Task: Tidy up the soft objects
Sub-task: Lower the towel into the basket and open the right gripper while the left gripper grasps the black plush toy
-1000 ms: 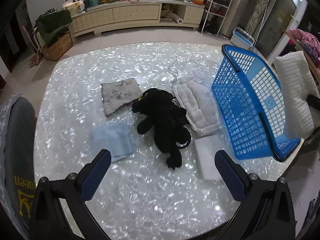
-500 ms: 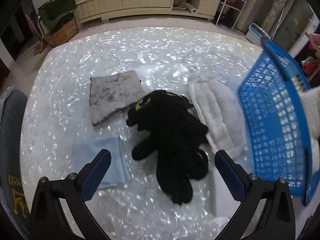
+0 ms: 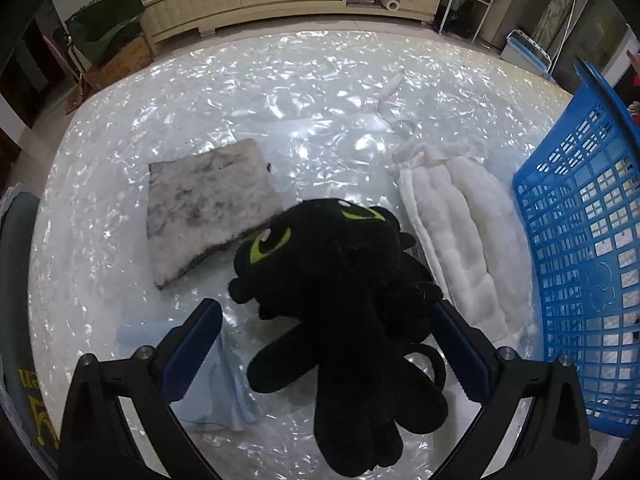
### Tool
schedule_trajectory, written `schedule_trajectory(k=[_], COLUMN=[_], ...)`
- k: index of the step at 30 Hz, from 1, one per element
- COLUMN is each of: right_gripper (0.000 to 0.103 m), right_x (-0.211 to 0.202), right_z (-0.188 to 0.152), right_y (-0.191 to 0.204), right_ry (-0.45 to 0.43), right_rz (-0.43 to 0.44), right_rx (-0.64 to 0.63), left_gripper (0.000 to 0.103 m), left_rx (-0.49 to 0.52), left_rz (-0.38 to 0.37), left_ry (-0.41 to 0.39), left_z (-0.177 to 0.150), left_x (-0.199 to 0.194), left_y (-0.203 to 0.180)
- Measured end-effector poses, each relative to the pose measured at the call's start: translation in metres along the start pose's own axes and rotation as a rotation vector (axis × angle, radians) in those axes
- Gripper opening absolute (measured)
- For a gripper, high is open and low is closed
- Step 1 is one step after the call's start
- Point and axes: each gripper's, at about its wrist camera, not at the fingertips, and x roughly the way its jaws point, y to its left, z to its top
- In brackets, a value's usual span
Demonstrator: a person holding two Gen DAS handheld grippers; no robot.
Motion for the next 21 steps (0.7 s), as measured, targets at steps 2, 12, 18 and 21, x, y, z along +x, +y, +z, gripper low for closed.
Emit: schedule_trajectory(k=[2, 12, 18, 21], right_gripper=[0.014, 0.019, 0.032, 0.045], right_x=[0.002, 0.006, 0.003, -0.003], right_z=[-0.001, -0.002, -0.003, -0.003], right_y=[0.002, 0.007, 0.015, 0.022], right_ry=[0.012, 0.04, 0.044, 0.031], right_rz=[0.001, -0.036, -0.073, -0.1], right_rx=[0.0, -0.004, 0.002, -0.001], left_gripper=[0.093, 0.059, 0.054, 0.053], left_rx=[0.004, 0.04, 0.052, 0.055], left_rz=[-0.013, -0.035, -0.046, -0.056], left_ry=[0.013, 0.034, 0.035, 0.03], left_z=[0.0, -0.004, -0.01, -0.016], left_x=[0.004, 0.013, 0.009, 0.002], left_y=[-0.001, -0.007, -0.004, 0.003])
